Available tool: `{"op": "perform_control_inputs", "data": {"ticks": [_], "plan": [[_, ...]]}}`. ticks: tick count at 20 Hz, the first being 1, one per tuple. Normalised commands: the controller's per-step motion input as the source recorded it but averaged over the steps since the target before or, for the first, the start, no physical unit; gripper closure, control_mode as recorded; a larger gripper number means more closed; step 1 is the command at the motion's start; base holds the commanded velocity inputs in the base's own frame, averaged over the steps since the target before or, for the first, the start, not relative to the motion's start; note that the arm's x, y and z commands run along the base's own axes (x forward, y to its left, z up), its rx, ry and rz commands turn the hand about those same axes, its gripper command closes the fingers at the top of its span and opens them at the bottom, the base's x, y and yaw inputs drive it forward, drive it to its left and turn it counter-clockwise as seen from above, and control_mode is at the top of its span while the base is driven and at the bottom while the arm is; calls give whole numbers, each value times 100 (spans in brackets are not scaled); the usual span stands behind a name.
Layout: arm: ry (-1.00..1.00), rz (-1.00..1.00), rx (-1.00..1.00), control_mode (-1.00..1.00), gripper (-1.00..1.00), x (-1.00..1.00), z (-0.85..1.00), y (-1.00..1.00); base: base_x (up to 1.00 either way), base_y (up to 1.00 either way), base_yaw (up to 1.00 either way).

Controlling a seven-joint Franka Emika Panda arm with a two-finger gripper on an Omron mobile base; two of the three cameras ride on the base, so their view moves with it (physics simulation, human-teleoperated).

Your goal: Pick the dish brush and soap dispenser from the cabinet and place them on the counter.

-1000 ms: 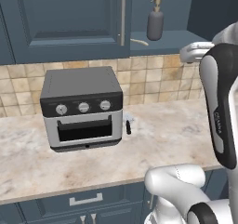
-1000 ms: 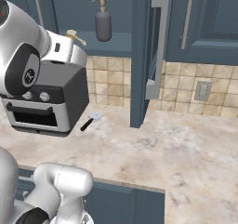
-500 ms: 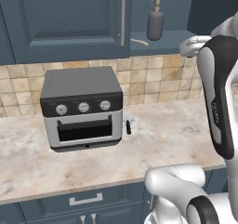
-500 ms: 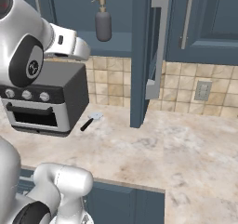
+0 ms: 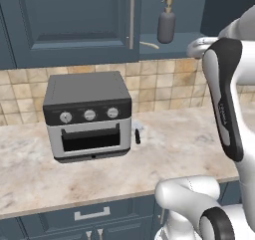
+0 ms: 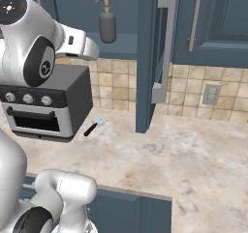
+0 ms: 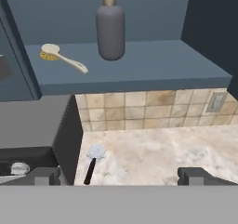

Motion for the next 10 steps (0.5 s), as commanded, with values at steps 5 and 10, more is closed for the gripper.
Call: {"op": "perform_control_inputs", "data": {"ticks": [5, 10], "plan": [[0, 0, 0, -100, -100, 51, 9, 0, 0, 0, 0], [0, 0, -1, -100, -100, 47, 11, -1, 0, 0, 0]]}}
